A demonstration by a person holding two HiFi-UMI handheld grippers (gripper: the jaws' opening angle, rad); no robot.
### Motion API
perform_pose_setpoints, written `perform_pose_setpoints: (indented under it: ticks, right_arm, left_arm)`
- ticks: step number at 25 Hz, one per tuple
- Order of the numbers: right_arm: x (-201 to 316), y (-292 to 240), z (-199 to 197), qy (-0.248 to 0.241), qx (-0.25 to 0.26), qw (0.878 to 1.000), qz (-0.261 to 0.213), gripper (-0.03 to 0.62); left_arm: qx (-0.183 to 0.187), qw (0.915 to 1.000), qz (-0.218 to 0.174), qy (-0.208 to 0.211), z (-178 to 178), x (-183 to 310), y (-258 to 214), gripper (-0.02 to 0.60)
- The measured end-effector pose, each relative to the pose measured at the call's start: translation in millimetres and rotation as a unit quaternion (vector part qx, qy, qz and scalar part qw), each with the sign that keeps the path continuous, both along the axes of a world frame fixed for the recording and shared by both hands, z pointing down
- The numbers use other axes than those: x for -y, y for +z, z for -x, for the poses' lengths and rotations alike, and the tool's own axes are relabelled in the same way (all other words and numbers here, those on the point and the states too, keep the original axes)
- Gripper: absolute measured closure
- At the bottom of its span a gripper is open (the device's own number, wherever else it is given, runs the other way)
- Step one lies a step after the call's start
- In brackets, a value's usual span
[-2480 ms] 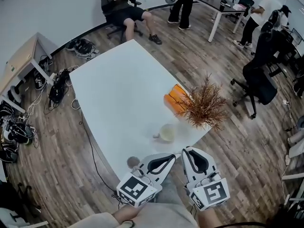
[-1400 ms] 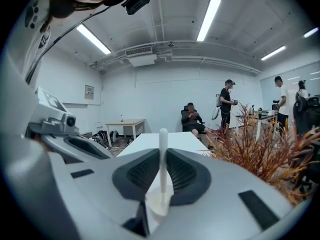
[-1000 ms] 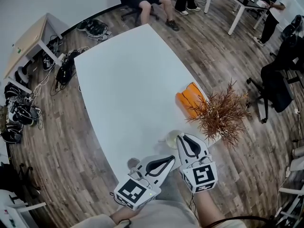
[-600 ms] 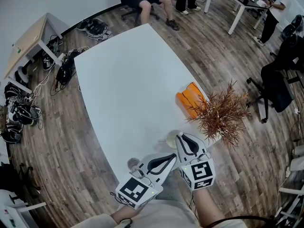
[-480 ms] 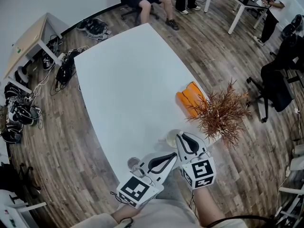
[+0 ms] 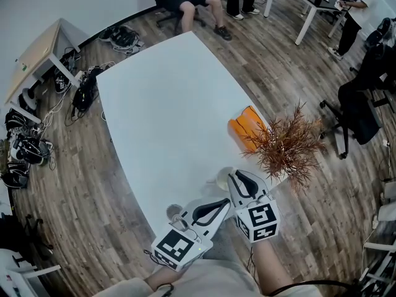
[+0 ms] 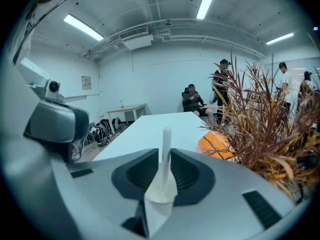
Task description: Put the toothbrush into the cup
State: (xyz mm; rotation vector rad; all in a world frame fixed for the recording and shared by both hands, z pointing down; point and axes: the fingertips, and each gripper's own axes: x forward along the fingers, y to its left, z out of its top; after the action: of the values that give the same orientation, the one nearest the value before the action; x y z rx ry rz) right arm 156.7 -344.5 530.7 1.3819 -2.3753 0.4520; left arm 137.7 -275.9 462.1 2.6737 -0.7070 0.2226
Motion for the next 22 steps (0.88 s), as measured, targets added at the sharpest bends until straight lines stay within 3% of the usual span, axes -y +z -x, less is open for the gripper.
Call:
perform_pose_setpoints:
  ticks: [18,22]
  right_arm:
    - [4.0,-4.0,-1.7,0.012,0.000,1.000,-0.003,0.528]
    - [3.6,-9.2,-1.9,0.012,-0.002,1.000,-0.014,0.560]
  left_arm:
    - [0.002,1.0000,-0.009,0.003,3.0,-2.1,0.1,0.575]
    - [0.001,1.0000,-0.008,0.002,2.6,-1.2,-1.2,0.575]
